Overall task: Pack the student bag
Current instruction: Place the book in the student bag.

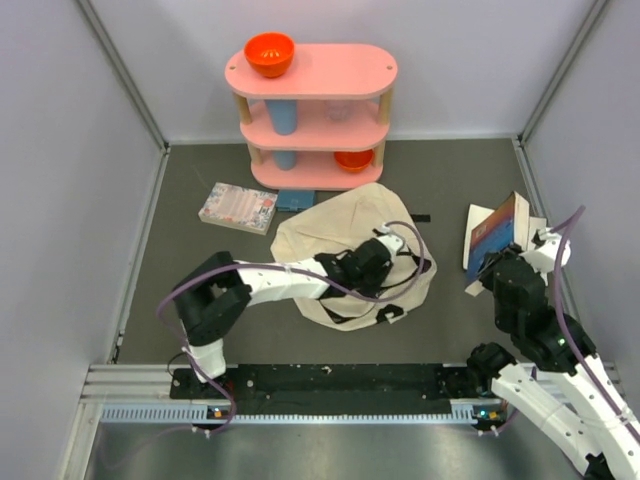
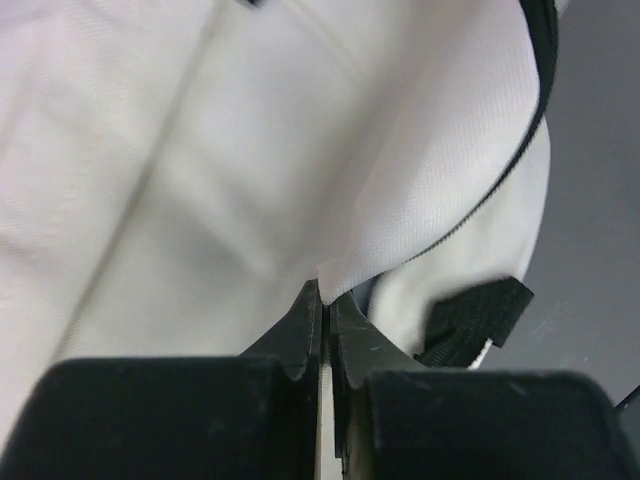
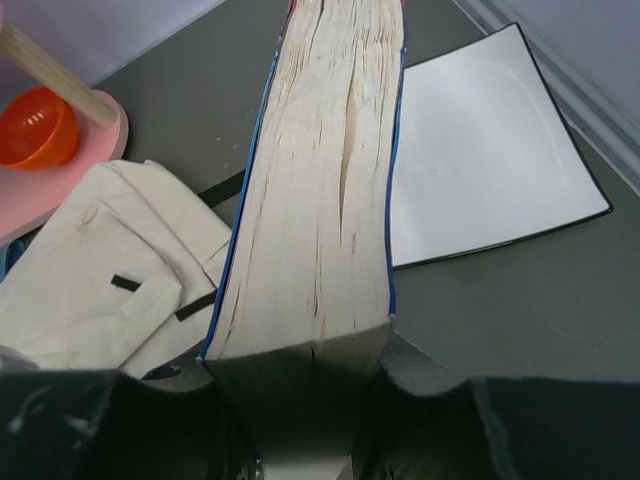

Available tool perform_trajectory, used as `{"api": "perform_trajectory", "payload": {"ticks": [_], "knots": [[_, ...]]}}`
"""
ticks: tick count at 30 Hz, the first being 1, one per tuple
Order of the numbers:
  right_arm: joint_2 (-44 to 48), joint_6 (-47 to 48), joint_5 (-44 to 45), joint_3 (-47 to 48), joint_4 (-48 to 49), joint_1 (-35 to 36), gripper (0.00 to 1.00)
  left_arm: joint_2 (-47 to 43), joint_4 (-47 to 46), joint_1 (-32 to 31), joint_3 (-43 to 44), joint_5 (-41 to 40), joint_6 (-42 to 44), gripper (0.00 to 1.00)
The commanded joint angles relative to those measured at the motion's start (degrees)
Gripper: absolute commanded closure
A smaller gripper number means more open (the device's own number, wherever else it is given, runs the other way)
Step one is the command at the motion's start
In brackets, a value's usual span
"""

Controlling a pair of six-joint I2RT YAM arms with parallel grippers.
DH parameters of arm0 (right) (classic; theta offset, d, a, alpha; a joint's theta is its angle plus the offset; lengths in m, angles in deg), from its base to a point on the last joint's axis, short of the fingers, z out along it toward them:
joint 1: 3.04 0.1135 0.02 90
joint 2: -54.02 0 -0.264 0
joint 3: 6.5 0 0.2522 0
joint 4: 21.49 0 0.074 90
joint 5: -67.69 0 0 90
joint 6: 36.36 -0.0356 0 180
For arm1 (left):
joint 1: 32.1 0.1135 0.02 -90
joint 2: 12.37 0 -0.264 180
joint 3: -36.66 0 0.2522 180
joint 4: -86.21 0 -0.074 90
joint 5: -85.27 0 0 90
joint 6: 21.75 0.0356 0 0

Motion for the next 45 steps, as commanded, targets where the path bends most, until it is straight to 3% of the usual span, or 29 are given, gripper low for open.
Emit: {"api": "perform_trajectory", "payload": {"ticks": [1, 7, 20, 27, 36, 42, 45], "knots": [[-0.02, -2.65, -0.57, 0.74, 7.64, -0.26, 1.0, -7.93, 0.6, 3.33, -1.14, 1.98, 3.4, 1.0], [-0.55, -4.32, -6.46, 0.57, 7.64, -0.26, 1.0, -10.39, 2.89, 3.51, 4.84, 6.65, 6.12, 1.0], [7.96, -12.32, -23.84, -0.66, 5.18, -0.17, 1.0, -18.04, 7.11, 10.97, 10.12, 2.34, 4.63, 1.0], [16.32, -15.66, -31.94, 1.35, 2.28, -0.17, 1.0, -16.9, 7.55, 11.86, 13.98, 3.75, 4.55, 1.0], [15.26, -18.21, -48.2, 2.76, 2.98, -0.26, 1.0, -14.44, 6.4, 11.86, 18.64, 7.0, 3.67, 1.0], [15.7, -23.92, -50.41, -4.24, 5.17, -0.26, 1.0, -13.47, 5.26, 11.86, 20.41, 9.91, 2.53, 1.0], [15.88, -28.3, -50.5, -10.39, 12.81, -0.17, 1.0, -13.64, 4.83, 11.86, 20.67, 10.34, 2.0, 1.0]]}}
